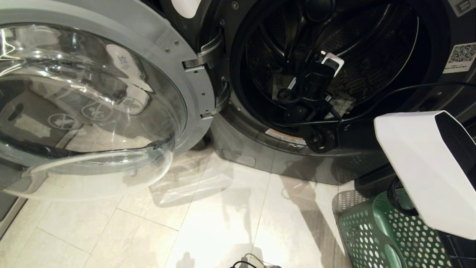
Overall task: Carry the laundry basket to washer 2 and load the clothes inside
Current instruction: Place the clothes into the washing machine, then close the washing machine door with the left hand
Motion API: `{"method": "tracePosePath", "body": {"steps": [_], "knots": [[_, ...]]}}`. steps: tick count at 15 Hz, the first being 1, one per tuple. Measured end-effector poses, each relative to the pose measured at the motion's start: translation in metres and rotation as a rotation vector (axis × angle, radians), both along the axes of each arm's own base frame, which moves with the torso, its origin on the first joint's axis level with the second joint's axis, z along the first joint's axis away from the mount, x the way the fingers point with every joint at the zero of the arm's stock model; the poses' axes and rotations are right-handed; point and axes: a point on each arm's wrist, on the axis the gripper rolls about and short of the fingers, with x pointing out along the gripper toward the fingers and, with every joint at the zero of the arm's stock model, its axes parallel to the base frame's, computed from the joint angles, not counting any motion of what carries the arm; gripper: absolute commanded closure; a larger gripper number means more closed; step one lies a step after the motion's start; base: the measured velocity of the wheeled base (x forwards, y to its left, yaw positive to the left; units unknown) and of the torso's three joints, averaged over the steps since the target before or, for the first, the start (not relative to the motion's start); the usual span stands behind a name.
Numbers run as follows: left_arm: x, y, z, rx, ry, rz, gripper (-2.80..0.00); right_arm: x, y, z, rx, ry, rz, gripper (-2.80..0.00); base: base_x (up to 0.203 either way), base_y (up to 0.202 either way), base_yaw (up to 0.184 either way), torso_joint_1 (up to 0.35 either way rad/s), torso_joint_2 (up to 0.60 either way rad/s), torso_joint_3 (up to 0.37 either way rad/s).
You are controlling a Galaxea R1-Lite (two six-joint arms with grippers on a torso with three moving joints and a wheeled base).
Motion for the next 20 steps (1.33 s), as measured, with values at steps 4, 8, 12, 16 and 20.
{"method": "tracePosePath", "body": {"steps": [4, 8, 12, 16, 20], "knots": [[0.000, 0.000, 0.000, 0.000, 0.000, 0.000, 0.00, -0.004, -0.003, 0.006, 0.034, -0.097, -0.093, 0.00, 0.000, 0.000, 0.000, 0.000, 0.00, 0.000], [0.000, 0.000, 0.000, 0.000, 0.000, 0.000, 0.00, -0.014, 0.001, 0.019, 0.022, -0.042, -0.062, 0.00, 0.000, 0.000, 0.000, 0.000, 0.00, 0.000], [0.000, 0.000, 0.000, 0.000, 0.000, 0.000, 0.00, -0.020, 0.003, 0.009, 0.012, 0.174, 0.021, 0.00, 0.000, 0.000, 0.000, 0.000, 0.00, 0.000], [0.000, 0.000, 0.000, 0.000, 0.000, 0.000, 0.00, -0.028, -0.007, -0.028, 0.063, 0.495, 0.073, 0.00, 0.000, 0.000, 0.000, 0.000, 0.00, 0.000], [0.000, 0.000, 0.000, 0.000, 0.000, 0.000, 0.00, -0.013, -0.027, -0.055, 0.062, 0.592, -0.004, 0.00, 0.000, 0.000, 0.000, 0.000, 0.00, 0.000]]}}
